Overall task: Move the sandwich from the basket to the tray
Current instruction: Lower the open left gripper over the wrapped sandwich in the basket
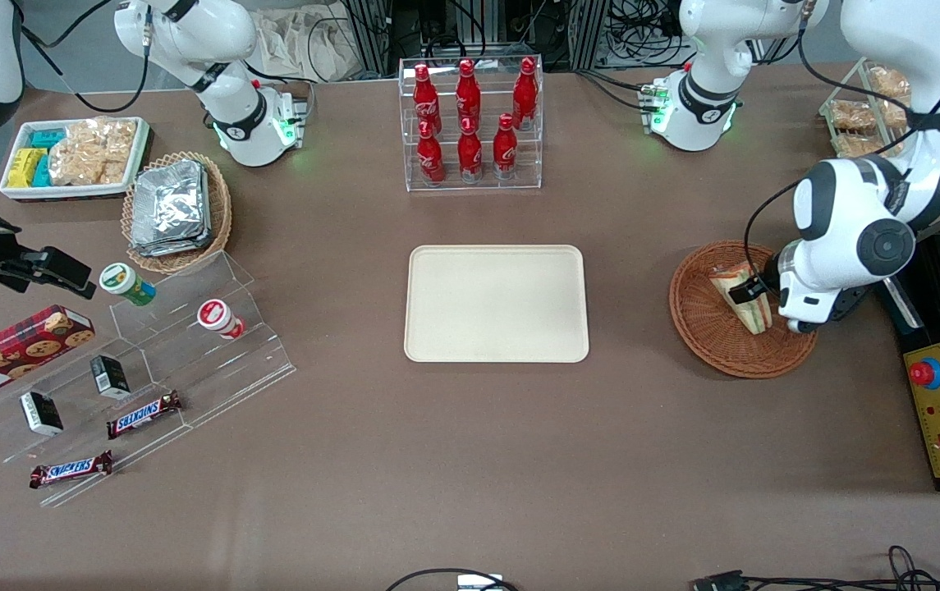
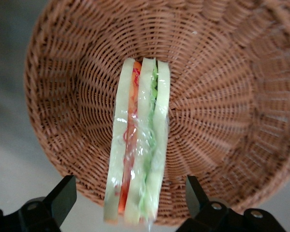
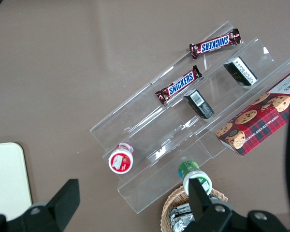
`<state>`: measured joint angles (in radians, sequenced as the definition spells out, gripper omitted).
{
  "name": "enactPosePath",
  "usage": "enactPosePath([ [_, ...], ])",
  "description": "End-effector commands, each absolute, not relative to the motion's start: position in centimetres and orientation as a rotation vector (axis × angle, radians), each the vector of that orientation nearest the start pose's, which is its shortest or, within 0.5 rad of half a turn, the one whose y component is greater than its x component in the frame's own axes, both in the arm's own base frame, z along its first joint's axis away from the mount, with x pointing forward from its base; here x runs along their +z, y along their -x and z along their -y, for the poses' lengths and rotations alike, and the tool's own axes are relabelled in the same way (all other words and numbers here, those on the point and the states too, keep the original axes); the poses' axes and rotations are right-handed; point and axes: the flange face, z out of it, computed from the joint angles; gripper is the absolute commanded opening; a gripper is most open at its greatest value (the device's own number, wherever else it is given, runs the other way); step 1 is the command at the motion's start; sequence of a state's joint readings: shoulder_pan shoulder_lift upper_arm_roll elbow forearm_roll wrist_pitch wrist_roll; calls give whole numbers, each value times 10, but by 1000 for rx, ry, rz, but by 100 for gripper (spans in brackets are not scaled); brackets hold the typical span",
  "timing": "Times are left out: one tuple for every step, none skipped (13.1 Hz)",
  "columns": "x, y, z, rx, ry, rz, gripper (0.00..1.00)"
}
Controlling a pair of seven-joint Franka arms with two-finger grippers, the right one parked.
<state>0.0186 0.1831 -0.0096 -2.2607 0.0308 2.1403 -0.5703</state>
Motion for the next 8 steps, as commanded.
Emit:
enactPosePath([
  [234, -504, -8, 440, 2849, 882, 100],
  [230, -503, -8, 448, 2845, 881, 100],
  [227, -503, -8, 454, 2843, 876, 100],
  [222, -503, -8, 453, 2843, 874, 100],
  [220, -503, -8, 449, 2845, 874, 99],
  [220, -503, -8, 447, 2846, 875, 95],
  [220, -503, -8, 446, 2847, 863, 48],
  [220, -505, -5, 439, 2844, 851, 0],
])
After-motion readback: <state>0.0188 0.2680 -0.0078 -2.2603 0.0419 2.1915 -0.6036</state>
